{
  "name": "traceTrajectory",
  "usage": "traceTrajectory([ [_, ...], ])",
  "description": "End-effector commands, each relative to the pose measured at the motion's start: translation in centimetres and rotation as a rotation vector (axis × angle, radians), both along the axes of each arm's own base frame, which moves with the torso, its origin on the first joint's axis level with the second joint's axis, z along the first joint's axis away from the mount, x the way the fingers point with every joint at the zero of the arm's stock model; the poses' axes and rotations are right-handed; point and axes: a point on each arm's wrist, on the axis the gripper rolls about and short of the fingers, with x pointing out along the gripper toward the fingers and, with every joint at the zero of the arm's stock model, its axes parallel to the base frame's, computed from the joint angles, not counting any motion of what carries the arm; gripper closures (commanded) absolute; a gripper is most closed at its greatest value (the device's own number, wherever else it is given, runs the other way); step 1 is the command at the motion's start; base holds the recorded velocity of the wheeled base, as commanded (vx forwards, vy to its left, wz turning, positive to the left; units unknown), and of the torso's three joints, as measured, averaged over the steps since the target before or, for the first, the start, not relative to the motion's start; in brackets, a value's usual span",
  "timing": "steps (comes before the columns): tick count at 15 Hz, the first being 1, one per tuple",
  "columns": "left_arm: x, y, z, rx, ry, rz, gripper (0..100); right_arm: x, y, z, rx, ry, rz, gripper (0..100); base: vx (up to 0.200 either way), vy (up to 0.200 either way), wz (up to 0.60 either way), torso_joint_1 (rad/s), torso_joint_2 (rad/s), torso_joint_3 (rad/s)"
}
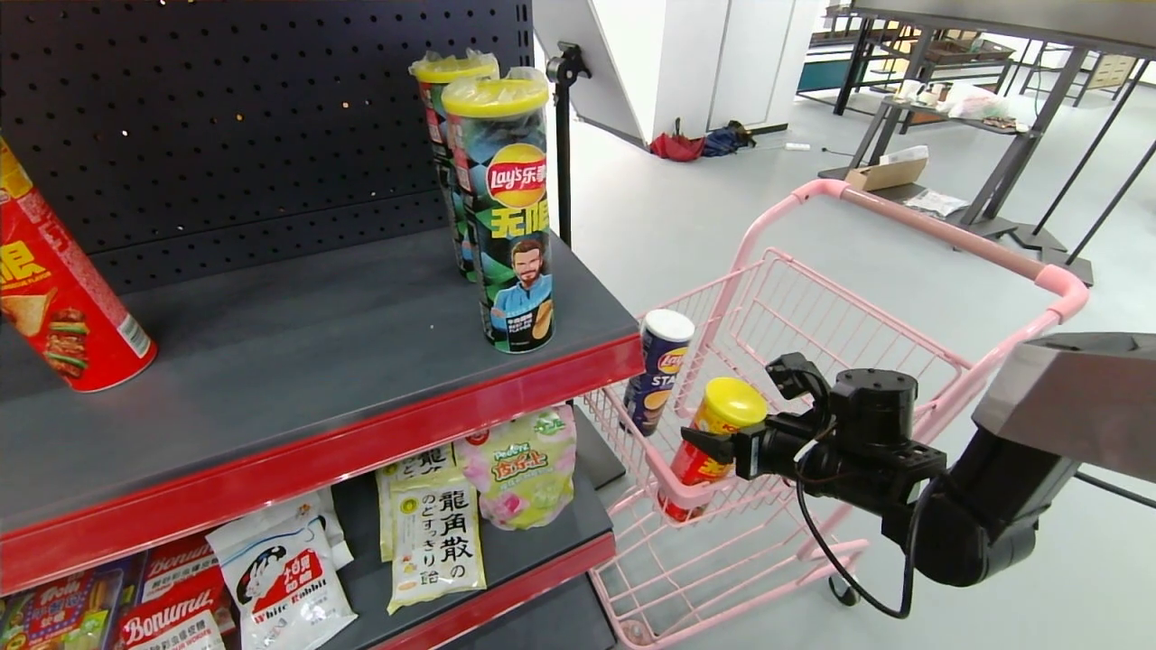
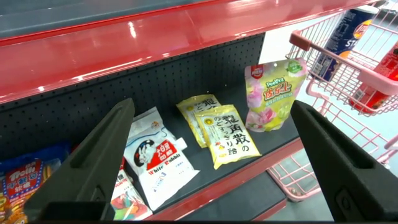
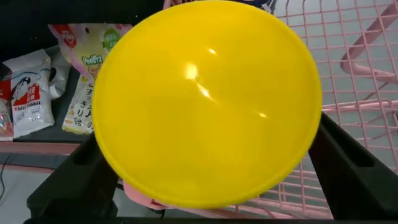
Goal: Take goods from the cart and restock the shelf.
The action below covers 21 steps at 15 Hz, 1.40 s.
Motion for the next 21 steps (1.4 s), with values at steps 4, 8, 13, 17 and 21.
traceTrajectory([
  [4, 0.0, 0.0, 0.0, 0.0, 0.0, -0.001, 0, 0.3, 0.5, -0.2, 0.0, -0.005, 0.012, 100, 0.0, 0.0, 0.0, 0.0, 0.0, 0.0],
  [8, 0.0, 0.0, 0.0, -0.002, 0.0, 0.0, 0, 0.6, 0.9, 1.8, 0.008, -0.067, 0.002, 100, 0.0, 0.0, 0.0, 0.0, 0.0, 0.0],
  [13, 0.0, 0.0, 0.0, -0.002, 0.0, 0.0, 0, -1.7, 1.7, 11.6, 0.01, -0.179, 0.002, 100, 0.0, 0.0, 0.0, 0.0, 0.0, 0.0],
  [17, 0.0, 0.0, 0.0, -0.002, 0.0, 0.0, 0, -7.4, -0.6, 19.4, -0.043, -0.269, -0.042, 100, 0.0, 0.0, 0.0, 0.0, 0.0, 0.0],
  [21, 0.0, 0.0, 0.0, -0.002, 0.0, 0.0, 0, -16.2, -4.7, 23.0, -0.109, -0.297, -0.281, 100, 0.0, 0.0, 0.0, 0.0, 0.0, 0.0],
])
